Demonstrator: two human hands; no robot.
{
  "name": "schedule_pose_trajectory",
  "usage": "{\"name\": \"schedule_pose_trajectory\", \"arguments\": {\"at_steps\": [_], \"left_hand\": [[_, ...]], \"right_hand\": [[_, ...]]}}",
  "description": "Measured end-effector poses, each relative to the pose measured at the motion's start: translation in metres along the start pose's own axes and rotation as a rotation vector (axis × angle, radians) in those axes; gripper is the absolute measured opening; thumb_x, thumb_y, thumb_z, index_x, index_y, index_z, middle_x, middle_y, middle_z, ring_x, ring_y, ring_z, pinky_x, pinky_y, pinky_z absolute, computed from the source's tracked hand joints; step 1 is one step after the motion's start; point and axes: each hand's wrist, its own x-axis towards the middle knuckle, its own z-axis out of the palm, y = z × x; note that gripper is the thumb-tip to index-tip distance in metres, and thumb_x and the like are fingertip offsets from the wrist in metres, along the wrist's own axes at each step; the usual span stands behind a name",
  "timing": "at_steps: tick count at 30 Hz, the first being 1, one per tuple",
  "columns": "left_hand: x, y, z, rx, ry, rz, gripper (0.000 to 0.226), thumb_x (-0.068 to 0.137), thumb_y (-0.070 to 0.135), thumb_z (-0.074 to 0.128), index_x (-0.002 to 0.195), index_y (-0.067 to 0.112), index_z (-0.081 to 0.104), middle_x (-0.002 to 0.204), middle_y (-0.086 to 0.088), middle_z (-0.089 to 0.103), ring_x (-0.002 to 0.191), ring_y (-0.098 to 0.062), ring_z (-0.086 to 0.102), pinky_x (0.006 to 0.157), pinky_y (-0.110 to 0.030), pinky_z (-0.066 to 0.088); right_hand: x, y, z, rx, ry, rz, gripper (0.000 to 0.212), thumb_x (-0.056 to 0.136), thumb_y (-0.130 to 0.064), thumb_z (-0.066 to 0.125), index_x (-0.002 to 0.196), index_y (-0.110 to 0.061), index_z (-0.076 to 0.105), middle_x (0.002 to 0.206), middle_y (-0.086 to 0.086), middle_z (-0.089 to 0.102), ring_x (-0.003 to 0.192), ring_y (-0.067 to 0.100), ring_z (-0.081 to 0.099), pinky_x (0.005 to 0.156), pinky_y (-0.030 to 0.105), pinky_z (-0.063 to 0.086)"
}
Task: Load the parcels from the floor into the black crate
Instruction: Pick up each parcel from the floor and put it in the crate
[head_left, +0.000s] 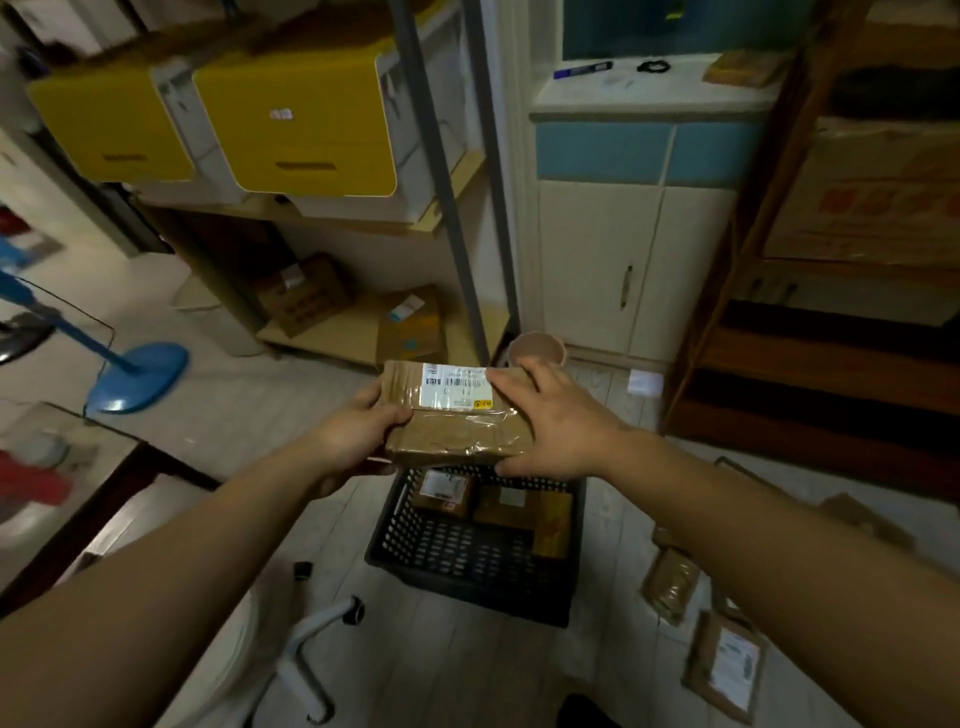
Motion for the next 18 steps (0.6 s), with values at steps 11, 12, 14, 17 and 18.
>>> {"name": "schedule_pose_trajectory", "arguments": {"at_steps": [11, 12, 14, 17, 18], "left_hand": [[0.105, -0.007, -0.033, 0.657, -0.083, 0.385, 0.095, 0.078, 0.037, 0.069, 0.148, 0.03, 0.005, 0.157, -0.002, 0.011, 0.14, -0.028, 0.023, 0.11, -0.047, 0.03], [0.116, -0.009, -0.039, 0.763, -0.108, 0.465, 0.099, 0.075, 0.044, 0.07, 0.148, 0.03, 0.005, 0.158, -0.001, 0.001, 0.142, -0.027, 0.014, 0.11, -0.046, 0.024], [0.14, -0.015, -0.05, 0.945, -0.188, 0.655, 0.102, 0.068, 0.057, 0.068, 0.148, 0.027, 0.011, 0.158, 0.0, -0.001, 0.143, -0.025, 0.008, 0.11, -0.041, 0.018], [0.18, -0.035, -0.053, 1.221, -0.309, 0.804, 0.104, 0.067, 0.062, 0.067, 0.147, 0.027, 0.01, 0.157, -0.003, 0.003, 0.143, -0.026, 0.004, 0.113, -0.04, 0.013], [0.193, -0.043, -0.05, 1.243, -0.344, 0.787, 0.104, 0.068, 0.06, 0.067, 0.147, 0.028, 0.008, 0.156, -0.002, 0.003, 0.143, -0.026, 0.004, 0.114, -0.043, 0.015]], "right_hand": [[0.063, 0.003, 0.044, -0.07, 0.046, 0.203, 0.105, 0.064, -0.064, 0.07, 0.145, -0.038, 0.009, 0.153, 0.004, 0.006, 0.139, 0.03, 0.007, 0.111, 0.048, 0.021], [0.069, 0.0, 0.052, -0.057, 0.031, 0.245, 0.104, 0.064, -0.063, 0.07, 0.145, -0.039, 0.009, 0.153, 0.002, 0.004, 0.139, 0.03, 0.007, 0.111, 0.047, 0.022], [0.08, -0.002, 0.069, -0.032, -0.004, 0.316, 0.103, 0.067, -0.062, 0.069, 0.145, -0.041, 0.006, 0.154, -0.001, -0.002, 0.138, 0.03, 0.008, 0.11, 0.046, 0.023], [0.1, 0.001, 0.1, -0.003, -0.07, 0.39, 0.102, 0.069, -0.061, 0.068, 0.145, -0.042, 0.003, 0.154, -0.004, -0.009, 0.138, 0.031, 0.01, 0.109, 0.046, 0.026], [0.105, 0.004, 0.111, 0.013, -0.08, 0.403, 0.102, 0.069, -0.061, 0.068, 0.145, -0.042, 0.003, 0.153, -0.006, -0.011, 0.138, 0.03, 0.008, 0.109, 0.047, 0.026]]}}
